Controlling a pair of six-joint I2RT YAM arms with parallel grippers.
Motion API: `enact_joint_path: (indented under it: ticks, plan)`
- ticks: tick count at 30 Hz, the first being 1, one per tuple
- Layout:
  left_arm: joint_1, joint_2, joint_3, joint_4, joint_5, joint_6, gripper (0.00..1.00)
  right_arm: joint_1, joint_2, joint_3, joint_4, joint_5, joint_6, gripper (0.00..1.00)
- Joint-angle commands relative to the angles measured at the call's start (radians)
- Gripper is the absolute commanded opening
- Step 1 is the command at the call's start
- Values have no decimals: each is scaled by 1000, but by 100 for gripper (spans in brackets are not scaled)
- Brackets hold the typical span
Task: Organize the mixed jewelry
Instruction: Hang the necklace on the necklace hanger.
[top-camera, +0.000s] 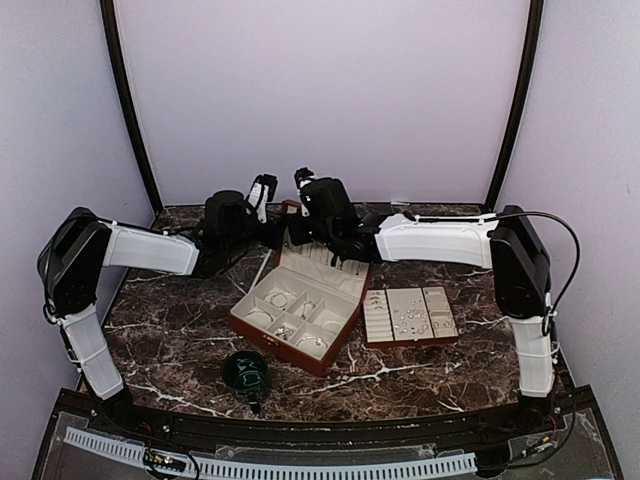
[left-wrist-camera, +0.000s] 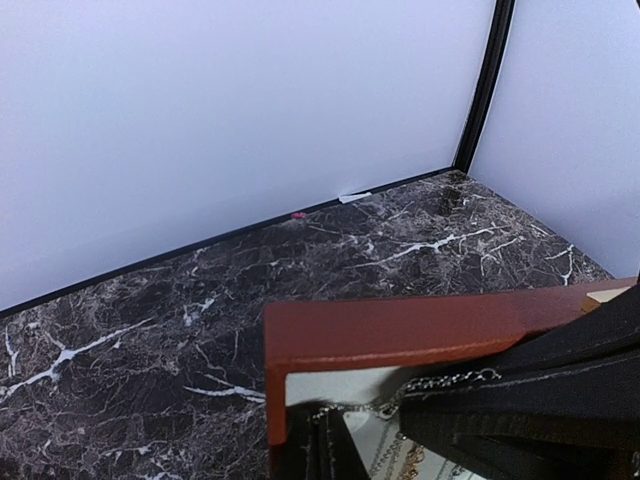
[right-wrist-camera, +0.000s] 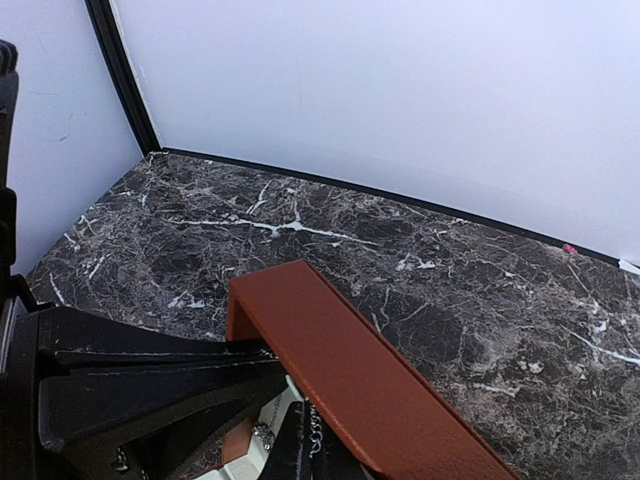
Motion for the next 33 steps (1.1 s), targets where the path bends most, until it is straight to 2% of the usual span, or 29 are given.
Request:
enact_joint_path:
  ticks: [1,3,6,16,25,28,33]
  plan:
    - [7,-10,-18,2,4,-13,0,-11,-7,-4,8,6,18,0]
    - [7,-17,-20,-1,3,-15,1,-11,-13,-4,3,3,23,0]
    - [7,-38,-28,-14,-2,-19,11,-11,-25,-7,-3,-6,28,0]
    - [7,-143,-112,-15,34,-14,26,-11,-113,-93,35,-112,22,15]
    - [7,-374,-271,-90,42,-44,42,-9,-257,-231,65,-396,-57,38]
    - [8,-449,-317,-169,35,-78,52,-8,-307,-261,54,-532,-80,44]
    - [8,-520,-367,-354,21,-159,59,-6,-420,-330,62,-671,-56,52]
